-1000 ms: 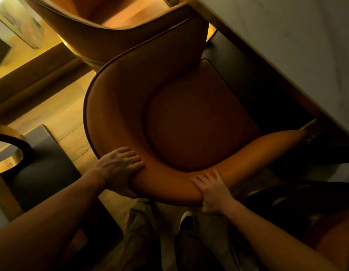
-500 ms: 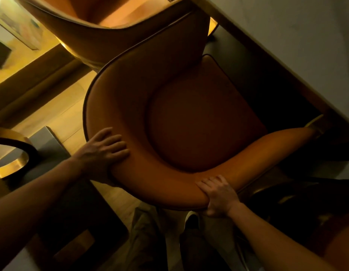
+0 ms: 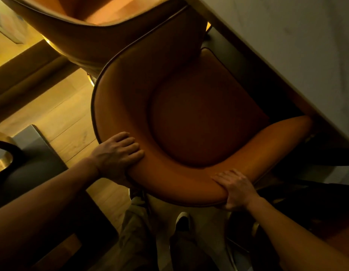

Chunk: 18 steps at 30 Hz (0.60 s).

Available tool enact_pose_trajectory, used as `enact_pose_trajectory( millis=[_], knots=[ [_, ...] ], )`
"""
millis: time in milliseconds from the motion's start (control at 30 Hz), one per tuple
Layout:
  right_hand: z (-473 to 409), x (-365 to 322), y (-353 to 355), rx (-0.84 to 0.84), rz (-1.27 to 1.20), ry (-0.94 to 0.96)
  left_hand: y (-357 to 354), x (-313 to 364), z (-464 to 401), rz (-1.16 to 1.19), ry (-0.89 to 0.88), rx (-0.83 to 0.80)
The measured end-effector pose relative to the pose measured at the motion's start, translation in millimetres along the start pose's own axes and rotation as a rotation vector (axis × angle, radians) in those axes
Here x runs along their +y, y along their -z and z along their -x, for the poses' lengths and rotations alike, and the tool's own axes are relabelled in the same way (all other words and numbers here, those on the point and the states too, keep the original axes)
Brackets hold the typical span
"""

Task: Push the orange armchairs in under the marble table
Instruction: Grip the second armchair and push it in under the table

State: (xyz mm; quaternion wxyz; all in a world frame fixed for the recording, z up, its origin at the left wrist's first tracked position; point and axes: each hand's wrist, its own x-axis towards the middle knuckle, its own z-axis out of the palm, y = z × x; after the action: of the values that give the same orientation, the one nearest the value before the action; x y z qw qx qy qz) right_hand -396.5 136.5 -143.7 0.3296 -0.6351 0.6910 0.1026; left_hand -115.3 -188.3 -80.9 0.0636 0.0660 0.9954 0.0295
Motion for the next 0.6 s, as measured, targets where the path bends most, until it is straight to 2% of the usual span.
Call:
enact_pose_trajectory(
  millis=[200,400,600],
  knots=[
    [-1,32,13,0.16,0.039,0.063,5,-9,-35,0.006,0.004,-0.003],
    [2,58,20,0.13,0.067,0.049,7,-8,-56,-0.002,-0.029,0.047],
    [3,61,23,0.191,0.122,0.086,5,-5,-59,-0.017,-0.04,0.084]
  ],
)
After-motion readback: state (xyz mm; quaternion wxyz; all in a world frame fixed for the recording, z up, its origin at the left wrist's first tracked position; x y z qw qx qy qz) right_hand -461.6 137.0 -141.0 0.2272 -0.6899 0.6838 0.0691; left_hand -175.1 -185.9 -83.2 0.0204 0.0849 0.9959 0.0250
